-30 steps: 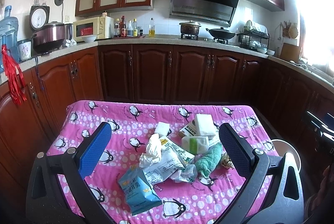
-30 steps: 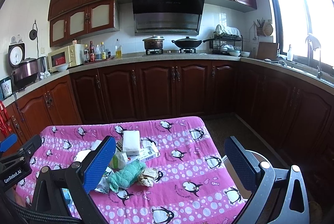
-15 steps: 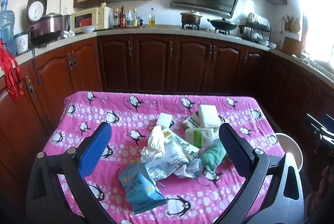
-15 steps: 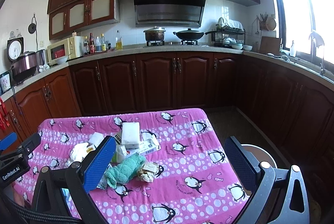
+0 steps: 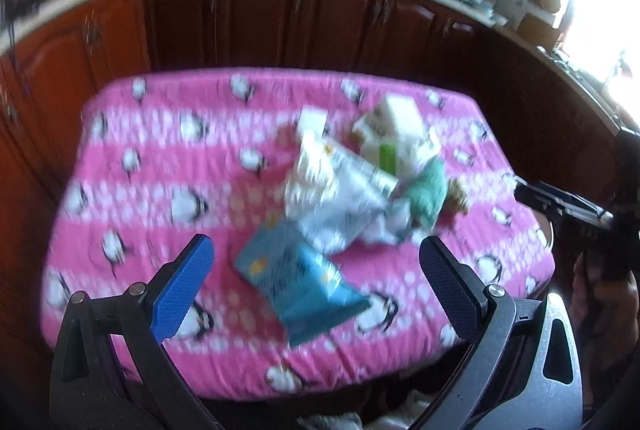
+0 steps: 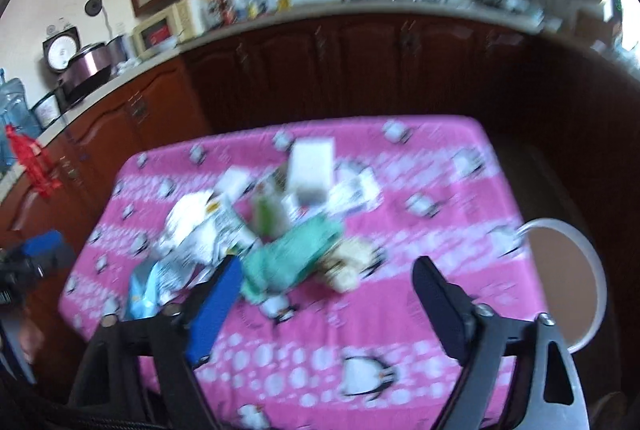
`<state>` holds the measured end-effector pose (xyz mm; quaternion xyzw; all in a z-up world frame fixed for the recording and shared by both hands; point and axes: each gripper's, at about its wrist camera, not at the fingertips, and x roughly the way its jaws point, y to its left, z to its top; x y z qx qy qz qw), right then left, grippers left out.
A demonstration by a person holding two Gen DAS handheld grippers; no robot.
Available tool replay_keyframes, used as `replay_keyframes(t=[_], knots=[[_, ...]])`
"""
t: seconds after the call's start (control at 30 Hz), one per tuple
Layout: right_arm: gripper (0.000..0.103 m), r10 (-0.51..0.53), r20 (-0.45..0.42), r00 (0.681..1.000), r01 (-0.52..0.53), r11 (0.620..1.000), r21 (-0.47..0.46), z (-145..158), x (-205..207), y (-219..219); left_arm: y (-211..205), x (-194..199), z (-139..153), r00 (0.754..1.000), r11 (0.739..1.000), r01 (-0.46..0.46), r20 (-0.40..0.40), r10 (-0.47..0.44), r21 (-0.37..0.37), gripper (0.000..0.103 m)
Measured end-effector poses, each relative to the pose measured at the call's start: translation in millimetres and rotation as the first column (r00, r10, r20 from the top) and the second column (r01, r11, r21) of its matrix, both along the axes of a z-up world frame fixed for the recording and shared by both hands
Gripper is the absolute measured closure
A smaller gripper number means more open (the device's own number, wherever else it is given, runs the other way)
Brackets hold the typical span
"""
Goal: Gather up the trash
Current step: 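Grasp the blue snack bag with left tool while right tool grasps green cloth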
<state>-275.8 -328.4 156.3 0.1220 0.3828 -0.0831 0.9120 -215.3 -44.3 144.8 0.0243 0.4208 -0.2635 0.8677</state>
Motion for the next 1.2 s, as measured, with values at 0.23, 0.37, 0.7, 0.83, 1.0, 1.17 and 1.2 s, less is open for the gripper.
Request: replay_keyframes(t=[0.23, 0.37, 0.7, 0.83, 1.0, 1.17, 1.2], knots=[[0.028, 0.061, -0.077, 0.995, -0.05, 0.99, 0.135, -42, 40, -2, -12, 12, -50, 0.985, 0.994, -0.107, -0.132, 0.11, 0.035, 0.001], [0.028, 0.066, -0.114, 0.991, -0.037, 0.971, 0.236, -60, 63, -6, -27, 18, -66, 0.991, 0.987, -0.086, -0.092, 0.098, 0.132, 0.001], [0.043, 0.11, -0.225, 0.968, -0.014, 0.92, 0.391, -108, 121, -4, -7, 40, -83, 0.982, 0.994, -0.075, -0.169, 0.087, 0.074, 0.069], [0.056, 0.097, -0.162, 0.982, -0.015, 0.896, 0.444, -106, 116, -10, 6, 39, -74, 0.979, 0.997, -0.068, -0.189, 0.073, 0.032, 0.081], [0.069, 0.151, -0.086, 0.985, -0.1, 0.899, 0.427, -75, 100, -3, 16, 38, -63, 0.977, 0.996, -0.087, -0.191, 0.091, 0.028, 0.09], [0.07, 0.172, -0.035, 0.984, -0.145, 0.91, 0.389, -48, 80, -1, 21, 31, -40, 0.983, 0.995, -0.096, -0.159, 0.097, 0.011, 0.092], [0.07, 0.175, -0.03, 0.984, -0.15, 0.91, 0.385, -45, 77, -2, 19, 27, -31, 0.987, 0.996, -0.091, -0.135, 0.091, 0.013, 0.092]])
